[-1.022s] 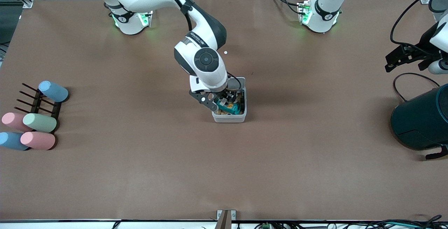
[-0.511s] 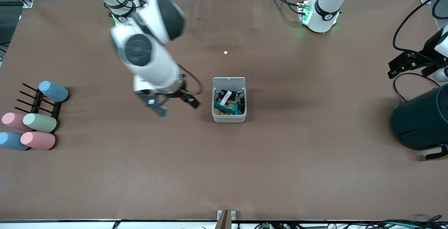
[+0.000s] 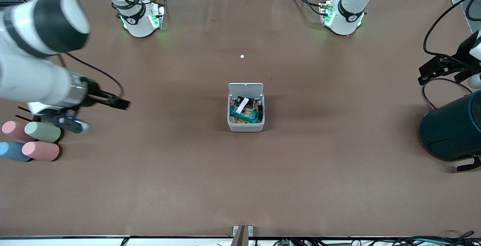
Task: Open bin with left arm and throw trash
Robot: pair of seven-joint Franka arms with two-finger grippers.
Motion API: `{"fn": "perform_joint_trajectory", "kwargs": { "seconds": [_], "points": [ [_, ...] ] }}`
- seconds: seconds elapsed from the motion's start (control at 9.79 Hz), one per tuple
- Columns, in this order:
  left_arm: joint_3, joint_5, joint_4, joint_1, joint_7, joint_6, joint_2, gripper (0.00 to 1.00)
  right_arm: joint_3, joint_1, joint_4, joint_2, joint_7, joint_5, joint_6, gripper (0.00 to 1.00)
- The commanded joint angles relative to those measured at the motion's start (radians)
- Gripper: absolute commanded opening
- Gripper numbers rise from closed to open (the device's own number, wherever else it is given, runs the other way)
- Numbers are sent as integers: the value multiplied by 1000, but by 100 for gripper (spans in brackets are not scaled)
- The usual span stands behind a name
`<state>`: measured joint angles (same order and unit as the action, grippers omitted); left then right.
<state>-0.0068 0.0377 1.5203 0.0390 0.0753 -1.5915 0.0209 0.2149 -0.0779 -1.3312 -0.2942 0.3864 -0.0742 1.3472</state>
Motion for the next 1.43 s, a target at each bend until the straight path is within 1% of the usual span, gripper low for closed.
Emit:
{"fn": "perform_joint_trajectory", "kwargs": {
  "seconds": [0.0, 0.1, 0.2, 0.31, 0.51, 0.72, 0.82, 0.92, 1.23, 1.33],
  "points": [
    [1, -15, -23, -4, -15, 19, 7, 100, 12, -80, -98, 171, -235, 10, -43, 100],
    [1, -13, -25, -2, -14, 19, 8, 100, 12, -117, -165, 255, -377, 20, -43, 100],
    [1, -12, -25, -4, -14, 19, 8, 100, 14, -125, -227, 317, -446, 22, -34, 100],
    [1, -15, -26, -5, -15, 19, 8, 100, 20, -119, -217, 317, -446, 33, -33, 100],
    [1, -15, -26, -5, -12, 19, 8, 100, 23, -88, -161, 314, -454, 85, -37, 100],
    [1, -15, -26, -5, -15, 19, 10, 100, 23, -80, -137, 311, -442, 80, -33, 100],
    [1, -15, -26, -5, -15, 19, 10, 100, 12, -39, -129, 291, -442, 89, -16, 100],
    [1, -13, -26, -4, -14, 19, 10, 100, 12, -49, -109, 290, -442, 88, -13, 100],
    [1, -5, -28, -4, -14, 19, 10, 100, 8, -74, -100, 276, -449, 80, 10, 100],
    [1, -12, -28, -4, -14, 19, 10, 100, -115, 31, -100, 277, -449, 79, 10, 100]
  ]
}}
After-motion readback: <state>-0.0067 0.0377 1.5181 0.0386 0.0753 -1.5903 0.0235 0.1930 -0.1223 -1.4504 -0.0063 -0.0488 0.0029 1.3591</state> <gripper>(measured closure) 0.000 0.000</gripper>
